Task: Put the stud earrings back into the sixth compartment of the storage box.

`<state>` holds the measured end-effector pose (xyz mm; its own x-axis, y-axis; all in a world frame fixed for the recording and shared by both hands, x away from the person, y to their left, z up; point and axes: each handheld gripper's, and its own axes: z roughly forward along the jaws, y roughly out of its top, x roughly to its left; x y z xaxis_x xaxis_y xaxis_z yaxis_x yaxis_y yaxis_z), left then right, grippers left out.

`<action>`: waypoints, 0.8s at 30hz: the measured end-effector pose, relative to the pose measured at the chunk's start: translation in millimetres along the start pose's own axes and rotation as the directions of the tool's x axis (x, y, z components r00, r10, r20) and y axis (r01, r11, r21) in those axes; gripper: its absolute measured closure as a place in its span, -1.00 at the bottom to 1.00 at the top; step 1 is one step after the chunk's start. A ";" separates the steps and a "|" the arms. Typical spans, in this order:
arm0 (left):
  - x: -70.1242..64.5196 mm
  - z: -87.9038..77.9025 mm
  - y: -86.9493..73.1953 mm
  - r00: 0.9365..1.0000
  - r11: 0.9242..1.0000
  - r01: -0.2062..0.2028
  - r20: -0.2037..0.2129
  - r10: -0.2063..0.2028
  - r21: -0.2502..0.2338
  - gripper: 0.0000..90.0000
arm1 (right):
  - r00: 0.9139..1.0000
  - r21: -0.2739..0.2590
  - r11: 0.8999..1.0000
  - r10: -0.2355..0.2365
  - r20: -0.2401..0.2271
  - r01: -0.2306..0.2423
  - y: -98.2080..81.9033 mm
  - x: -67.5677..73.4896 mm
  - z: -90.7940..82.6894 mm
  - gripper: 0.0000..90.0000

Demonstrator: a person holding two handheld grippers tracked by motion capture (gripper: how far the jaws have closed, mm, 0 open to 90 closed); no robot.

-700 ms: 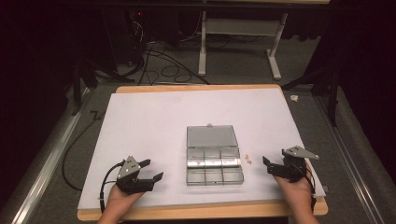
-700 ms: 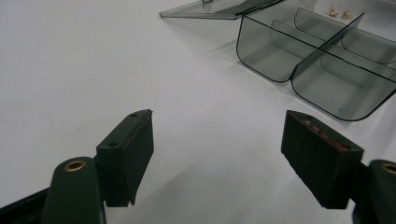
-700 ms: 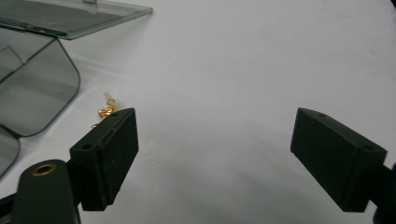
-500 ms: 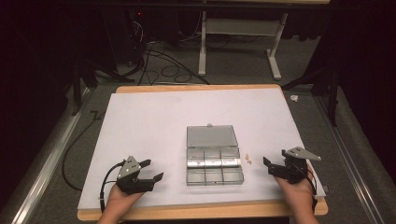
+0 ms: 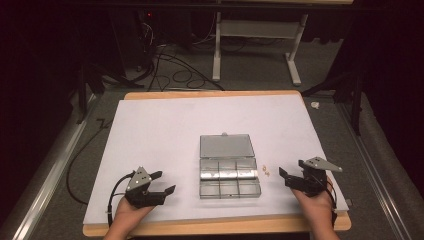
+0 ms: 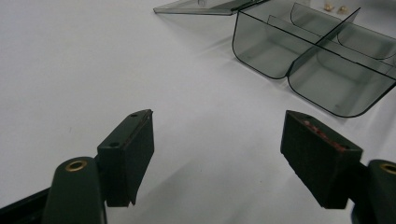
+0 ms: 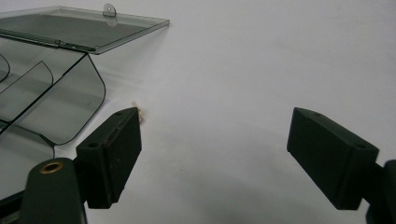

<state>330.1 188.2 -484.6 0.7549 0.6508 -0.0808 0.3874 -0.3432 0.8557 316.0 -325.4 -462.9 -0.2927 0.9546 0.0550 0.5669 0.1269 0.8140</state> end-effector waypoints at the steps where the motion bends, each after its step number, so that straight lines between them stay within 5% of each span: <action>1: -0.3 0.2 0.1 1.000 1.000 -0.002 0.000 0.002 0.003 -0.41 | 1.000 -0.002 1.000 -0.003 -0.004 0.003 0.2 0.0 0.1 -0.59; 24: -1.5 0.9 0.3 1.000 1.000 -0.014 0.003 0.014 0.009 -0.41 | 0.999 0.098 0.995 -0.028 -0.038 0.032 3.4 6.4 -2.0 -0.48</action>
<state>329.5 186.6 -484.7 0.7615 0.6444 -0.0705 0.3819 -0.3581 0.8520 314.5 -319.4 -458.6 -0.3377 0.9397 0.0541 0.6297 0.1828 0.7550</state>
